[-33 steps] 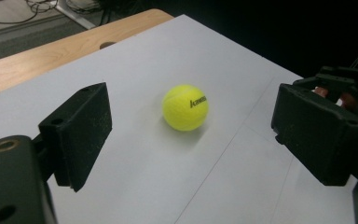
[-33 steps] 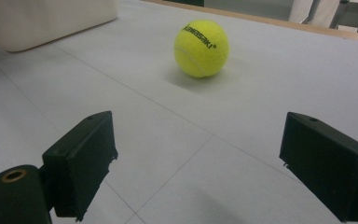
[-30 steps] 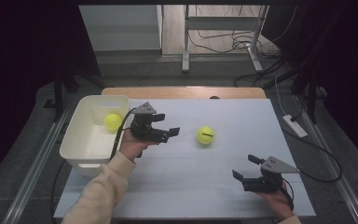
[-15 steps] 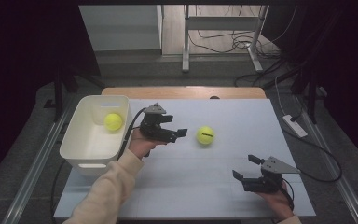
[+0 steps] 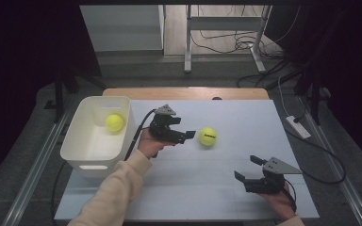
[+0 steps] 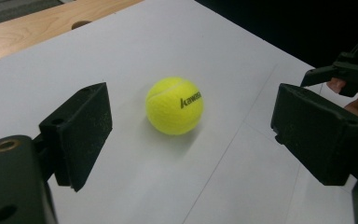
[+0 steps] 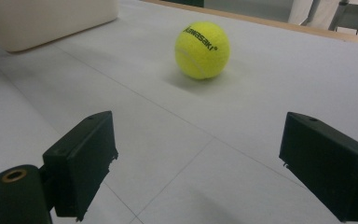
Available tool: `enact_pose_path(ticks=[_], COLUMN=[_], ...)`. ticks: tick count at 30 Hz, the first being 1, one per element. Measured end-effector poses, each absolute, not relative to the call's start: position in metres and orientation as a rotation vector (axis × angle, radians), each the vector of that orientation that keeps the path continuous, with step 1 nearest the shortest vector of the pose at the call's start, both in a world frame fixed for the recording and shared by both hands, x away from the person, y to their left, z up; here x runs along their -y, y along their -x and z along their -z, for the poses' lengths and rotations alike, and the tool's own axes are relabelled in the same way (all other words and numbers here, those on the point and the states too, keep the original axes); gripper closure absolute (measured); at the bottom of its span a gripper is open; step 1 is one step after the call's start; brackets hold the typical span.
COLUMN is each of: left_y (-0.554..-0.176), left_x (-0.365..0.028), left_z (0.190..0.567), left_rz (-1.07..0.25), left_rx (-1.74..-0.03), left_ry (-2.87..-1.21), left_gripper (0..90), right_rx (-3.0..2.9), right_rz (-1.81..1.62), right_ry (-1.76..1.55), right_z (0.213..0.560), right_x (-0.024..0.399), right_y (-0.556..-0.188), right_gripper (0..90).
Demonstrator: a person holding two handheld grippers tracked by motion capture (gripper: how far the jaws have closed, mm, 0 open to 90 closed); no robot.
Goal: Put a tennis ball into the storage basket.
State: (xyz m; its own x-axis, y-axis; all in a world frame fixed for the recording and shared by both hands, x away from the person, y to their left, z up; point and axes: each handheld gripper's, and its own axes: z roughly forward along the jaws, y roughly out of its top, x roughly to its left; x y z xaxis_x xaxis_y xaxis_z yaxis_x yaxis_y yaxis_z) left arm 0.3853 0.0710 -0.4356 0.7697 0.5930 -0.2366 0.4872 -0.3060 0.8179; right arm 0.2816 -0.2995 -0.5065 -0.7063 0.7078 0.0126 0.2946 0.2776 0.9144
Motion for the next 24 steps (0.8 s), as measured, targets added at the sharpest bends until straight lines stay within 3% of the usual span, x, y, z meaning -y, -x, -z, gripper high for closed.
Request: enact_pose_path(ticks=[24], left_y=[-0.404], left_x=[-0.047], left_z=[0.45], left_rz=[-0.127], left_rx=[-0.81], left_ry=[-2.021], left_gripper=[13.0], right_rx=[-2.155], right_rz=[-1.418], right_ry=[-0.9], right_z=[0.507], right_x=[0.301], right_y=[-0.279], right_gripper=[10.7])
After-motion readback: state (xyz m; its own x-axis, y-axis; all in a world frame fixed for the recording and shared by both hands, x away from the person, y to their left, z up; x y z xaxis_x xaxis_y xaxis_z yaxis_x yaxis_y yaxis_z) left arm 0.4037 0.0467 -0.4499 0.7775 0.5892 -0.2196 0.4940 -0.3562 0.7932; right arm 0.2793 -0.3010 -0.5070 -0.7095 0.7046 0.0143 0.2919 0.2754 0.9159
